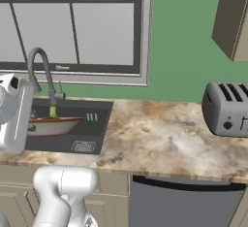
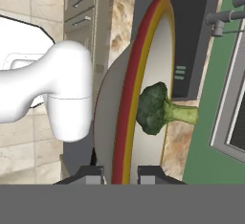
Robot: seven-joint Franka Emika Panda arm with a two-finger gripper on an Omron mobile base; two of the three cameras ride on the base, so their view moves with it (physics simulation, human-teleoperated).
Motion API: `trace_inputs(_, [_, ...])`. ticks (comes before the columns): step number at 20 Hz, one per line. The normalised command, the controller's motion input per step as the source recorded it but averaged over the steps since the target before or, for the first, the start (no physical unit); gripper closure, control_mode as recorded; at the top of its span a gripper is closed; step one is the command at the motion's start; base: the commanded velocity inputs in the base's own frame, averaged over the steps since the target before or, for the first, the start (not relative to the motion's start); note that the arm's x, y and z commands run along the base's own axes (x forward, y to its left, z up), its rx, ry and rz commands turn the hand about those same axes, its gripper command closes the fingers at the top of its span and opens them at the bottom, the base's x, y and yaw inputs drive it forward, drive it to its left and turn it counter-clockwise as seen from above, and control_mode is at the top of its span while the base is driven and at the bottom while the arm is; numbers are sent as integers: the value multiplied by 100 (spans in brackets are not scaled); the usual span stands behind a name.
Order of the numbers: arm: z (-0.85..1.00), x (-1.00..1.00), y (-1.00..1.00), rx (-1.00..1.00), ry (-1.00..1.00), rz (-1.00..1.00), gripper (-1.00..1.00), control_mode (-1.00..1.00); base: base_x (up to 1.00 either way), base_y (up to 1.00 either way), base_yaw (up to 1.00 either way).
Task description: Pick the broccoli from the cabinet and place it in the bowl. Then pick the bowl and place it in the sink. Then turn on the sink facuet.
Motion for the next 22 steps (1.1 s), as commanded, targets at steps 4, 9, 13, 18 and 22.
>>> trace_inputs(4, [0, 0, 0, 0, 0, 0, 100, 100, 37, 0, 4])
trace_inputs(9, [0, 0, 0, 0, 0, 0, 100, 100, 48, 0, 0])
trace_inputs(13, [0, 0, 0, 0, 0, 0, 100, 100, 26, 0, 0])
trace_inputs(18, [0, 0, 0, 0, 0, 0, 100, 100, 11, 0, 0])
trace_inputs(22, [0, 0, 0, 0, 0, 0, 100, 100, 15, 0, 0])
